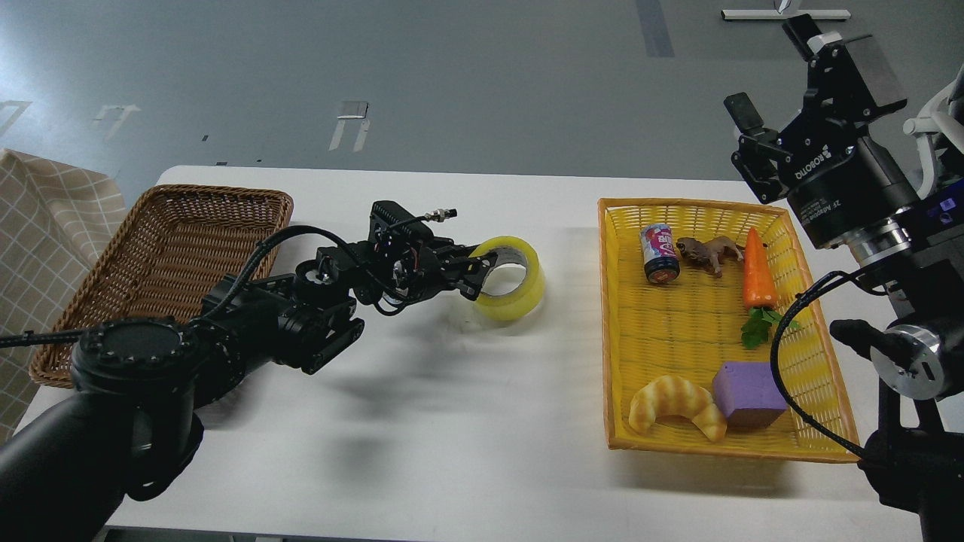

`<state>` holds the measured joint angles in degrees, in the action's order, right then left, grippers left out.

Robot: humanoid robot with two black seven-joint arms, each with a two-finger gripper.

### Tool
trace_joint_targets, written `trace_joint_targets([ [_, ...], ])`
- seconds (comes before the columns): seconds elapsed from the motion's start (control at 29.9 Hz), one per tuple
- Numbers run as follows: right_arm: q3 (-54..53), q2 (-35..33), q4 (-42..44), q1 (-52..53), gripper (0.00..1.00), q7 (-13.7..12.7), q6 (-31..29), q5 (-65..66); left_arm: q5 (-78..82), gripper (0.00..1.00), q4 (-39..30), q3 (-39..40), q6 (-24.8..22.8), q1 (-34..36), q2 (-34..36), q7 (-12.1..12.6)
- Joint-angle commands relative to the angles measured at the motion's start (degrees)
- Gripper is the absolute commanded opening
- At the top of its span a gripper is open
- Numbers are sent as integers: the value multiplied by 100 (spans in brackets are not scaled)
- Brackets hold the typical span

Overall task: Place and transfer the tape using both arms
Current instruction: 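Lift the tape roll and carry it over the wicker basket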

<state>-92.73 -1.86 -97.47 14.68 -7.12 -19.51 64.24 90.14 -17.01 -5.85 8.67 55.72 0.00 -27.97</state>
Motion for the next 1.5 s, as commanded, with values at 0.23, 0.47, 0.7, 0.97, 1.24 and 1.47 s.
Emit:
trace_joint_targets([
  [0.23,54,28,17,-9,100,-9,-9,-8,13,0,-39,-22,20,519,0,-3],
  [0.47,89,28,17,-9,100,-17,-9,-17,-5,0,-30,-22,38,764,183,-3],
  [0.7,89,19,26,-9,100,-17,-9,-8,-259,0,-30,-13,152,985,597,-3],
  [0.97,89,1,17,17,100,-26,-1,-17,-453,0,-39,-13,178,1029,1046,-3],
  [1.24,493,133,26,17,100,-17,-9,9,-567,0,-39,-13,178,1029,1942,-3],
  [1.47,511,142,61,17,100,-17,-9,9,-690,0,-39,-22,178,923,2355,-3],
])
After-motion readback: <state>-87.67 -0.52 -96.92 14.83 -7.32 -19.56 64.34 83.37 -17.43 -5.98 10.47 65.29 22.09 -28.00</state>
